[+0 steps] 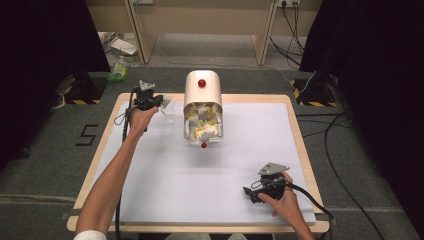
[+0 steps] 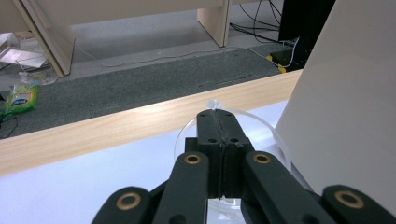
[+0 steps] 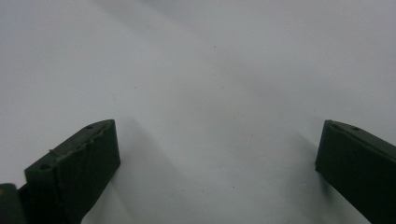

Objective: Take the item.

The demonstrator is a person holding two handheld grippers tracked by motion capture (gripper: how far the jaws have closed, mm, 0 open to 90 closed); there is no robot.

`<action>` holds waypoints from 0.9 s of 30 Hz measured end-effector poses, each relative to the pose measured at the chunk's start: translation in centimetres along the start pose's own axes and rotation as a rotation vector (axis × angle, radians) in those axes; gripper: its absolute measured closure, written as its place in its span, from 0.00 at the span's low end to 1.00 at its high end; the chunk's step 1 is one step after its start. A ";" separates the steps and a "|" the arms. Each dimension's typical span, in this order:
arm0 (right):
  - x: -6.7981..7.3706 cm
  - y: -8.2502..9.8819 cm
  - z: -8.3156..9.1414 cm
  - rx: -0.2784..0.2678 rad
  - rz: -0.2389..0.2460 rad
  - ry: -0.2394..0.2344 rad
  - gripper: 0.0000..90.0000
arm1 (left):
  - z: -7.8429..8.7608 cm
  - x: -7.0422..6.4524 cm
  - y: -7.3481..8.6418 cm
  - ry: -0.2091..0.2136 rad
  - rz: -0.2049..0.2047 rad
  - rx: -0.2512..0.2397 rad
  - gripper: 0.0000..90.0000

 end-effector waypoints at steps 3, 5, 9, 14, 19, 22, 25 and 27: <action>0.0 0.0 0.0 0.000 -0.001 0.000 0.00 | -0.1 0.2 0.2 -0.003 0.003 0.005 0.99; 0.0 0.0 0.0 0.000 -0.001 0.000 0.00 | -0.2 0.2 0.4 -0.002 0.004 0.010 0.98; 0.0 0.0 0.0 0.000 -0.001 0.000 0.00 | -0.4 0.3 0.7 -0.007 0.003 0.019 0.97; 0.0 0.0 0.0 0.000 0.000 0.000 0.00 | -0.5 0.1 0.8 -0.001 0.007 0.019 0.93; 0.0 0.0 0.0 0.000 0.002 0.000 0.00 | -0.5 -0.1 0.7 0.000 0.009 0.017 0.89; 0.0 0.0 0.0 0.000 -0.001 -0.001 0.00 | -0.5 -0.1 0.6 0.002 0.015 0.016 0.85; 0.0 0.0 0.0 0.001 -0.001 0.000 0.00 | -0.4 -0.1 0.6 0.002 0.018 0.014 0.83; 0.0 0.0 0.0 0.000 0.000 0.000 0.00 | -0.4 -0.2 0.5 0.002 0.021 0.009 0.80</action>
Point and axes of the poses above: each handheld gripper's, and its own axes: z roughly backward along the jaws, y roughly out of its underside, x roughly to its left, the point moved 10 cm from there along -z, roughly forward along the jaws, and after that the axes turned 5 degrees about z, right-handed, at the moved point
